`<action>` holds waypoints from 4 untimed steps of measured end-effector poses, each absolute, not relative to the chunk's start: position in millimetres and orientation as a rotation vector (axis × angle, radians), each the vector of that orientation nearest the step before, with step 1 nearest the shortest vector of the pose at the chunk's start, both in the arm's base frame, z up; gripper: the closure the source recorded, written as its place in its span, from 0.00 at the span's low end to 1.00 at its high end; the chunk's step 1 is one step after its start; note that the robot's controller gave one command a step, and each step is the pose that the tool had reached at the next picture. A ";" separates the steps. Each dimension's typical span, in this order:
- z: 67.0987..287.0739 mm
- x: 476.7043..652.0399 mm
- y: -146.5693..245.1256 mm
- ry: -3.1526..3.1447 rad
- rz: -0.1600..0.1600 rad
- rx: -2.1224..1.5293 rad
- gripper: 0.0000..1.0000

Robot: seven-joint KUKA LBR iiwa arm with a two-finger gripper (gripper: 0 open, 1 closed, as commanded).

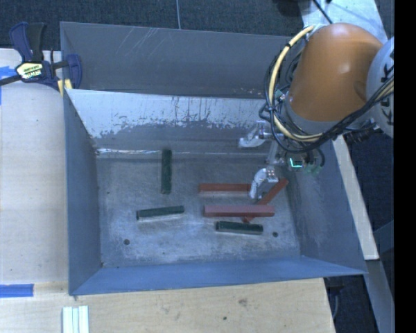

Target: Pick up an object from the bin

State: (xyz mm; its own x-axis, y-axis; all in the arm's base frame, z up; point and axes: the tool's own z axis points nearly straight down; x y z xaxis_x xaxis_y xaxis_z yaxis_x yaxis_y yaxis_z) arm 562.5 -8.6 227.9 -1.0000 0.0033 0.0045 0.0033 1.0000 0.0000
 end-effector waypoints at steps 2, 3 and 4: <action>180.3 573.3 -17.9 -3.152 0.000 -0.039 0.00; 81.0 564.7 -12.4 -3.162 0.002 -0.002 1.00; 81.0 564.7 -12.4 -3.162 0.002 -0.001 1.00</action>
Offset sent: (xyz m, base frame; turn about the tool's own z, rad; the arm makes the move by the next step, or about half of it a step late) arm 0.0185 -0.0223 -0.1224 0.0580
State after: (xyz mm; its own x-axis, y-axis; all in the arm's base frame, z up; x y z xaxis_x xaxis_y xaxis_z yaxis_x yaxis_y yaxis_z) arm 564.7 -12.4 81.0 -0.9998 0.0009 -0.0202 0.0009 1.0000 -0.0010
